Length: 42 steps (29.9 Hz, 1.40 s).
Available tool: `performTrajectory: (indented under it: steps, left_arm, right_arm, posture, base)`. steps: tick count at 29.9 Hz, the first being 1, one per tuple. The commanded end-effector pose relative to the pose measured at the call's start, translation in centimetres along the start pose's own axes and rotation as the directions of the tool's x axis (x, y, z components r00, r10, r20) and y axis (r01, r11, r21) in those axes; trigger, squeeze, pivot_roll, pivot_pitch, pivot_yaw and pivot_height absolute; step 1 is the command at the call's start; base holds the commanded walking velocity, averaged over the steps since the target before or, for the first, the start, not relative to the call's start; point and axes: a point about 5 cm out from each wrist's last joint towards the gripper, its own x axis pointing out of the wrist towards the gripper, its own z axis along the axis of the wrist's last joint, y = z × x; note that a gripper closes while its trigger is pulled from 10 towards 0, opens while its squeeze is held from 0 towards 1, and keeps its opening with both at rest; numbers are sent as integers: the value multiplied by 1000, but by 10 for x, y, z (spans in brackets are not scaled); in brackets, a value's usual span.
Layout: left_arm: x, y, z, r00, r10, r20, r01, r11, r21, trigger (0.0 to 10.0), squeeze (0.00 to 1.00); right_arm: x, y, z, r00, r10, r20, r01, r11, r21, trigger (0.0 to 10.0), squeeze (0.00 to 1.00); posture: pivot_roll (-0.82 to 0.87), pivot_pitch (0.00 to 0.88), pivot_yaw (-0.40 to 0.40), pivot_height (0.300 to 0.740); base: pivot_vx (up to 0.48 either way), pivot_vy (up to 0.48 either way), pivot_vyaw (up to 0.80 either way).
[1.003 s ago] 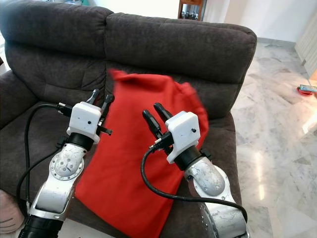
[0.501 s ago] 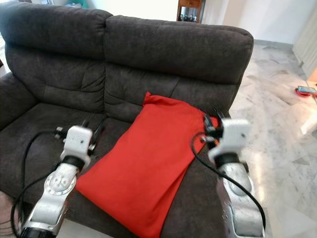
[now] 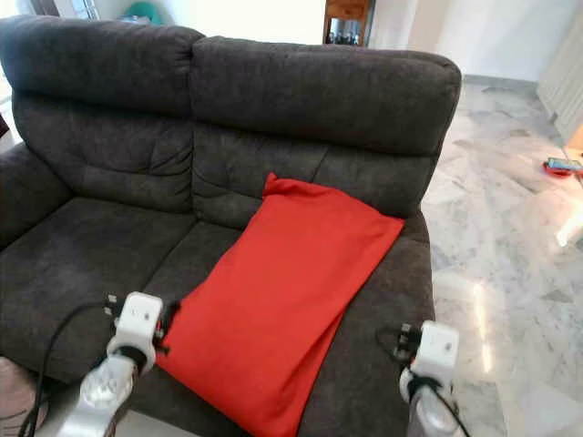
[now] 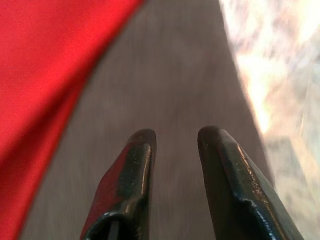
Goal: Move the pillow to the sofa from floor
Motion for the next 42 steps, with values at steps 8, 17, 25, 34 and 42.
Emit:
performTrajectory:
  steps: [8, 17, 25, 34, 42]
  left_arm:
    - [-24, 0, -67, 953, -14, -304, -3, 999, -55, 10000, 0]
    - [-35, 1, -89, 908, -17, -419, -8, 998, -57, 10000, 0]
    - [-40, 3, -97, 891, -40, -452, 19, 999, -50, 10000, 0]
    - [-42, 8, -99, 888, -39, -459, 25, 999, -37, 10000, 0]
    - [-49, 11, -106, 870, -27, -493, 6, 999, -45, 10000, 0]
  right_arm:
    - [-11, -8, -45, 985, -17, -175, 15, 1000, -14, 10000, 0]
    - [-24, -17, -73, 961, -66, -270, 66, 998, -9, 10000, 0]
    - [-18, -4, -63, 986, 13, -168, 1, 997, 83, 10000, 0]
    - [-9, 8, -28, 993, 51, 105, -65, 989, 133, 10000, 0]
    - [-6, 15, -24, 988, 103, 111, -111, 991, 75, 10000, 0]
  posture:
    - [27, 0, -1, 740]
    - [36, 0, 10, 740]
    - [31, 0, 38, 740]
    - [31, 0, 60, 740]
    - [30, 0, 48, 740]
  base:
    - [0, 0, 0]
    - [0, 0, 0]
    - [0, 0, 0]
    - [0, 0, 0]
    - [0, 0, 0]
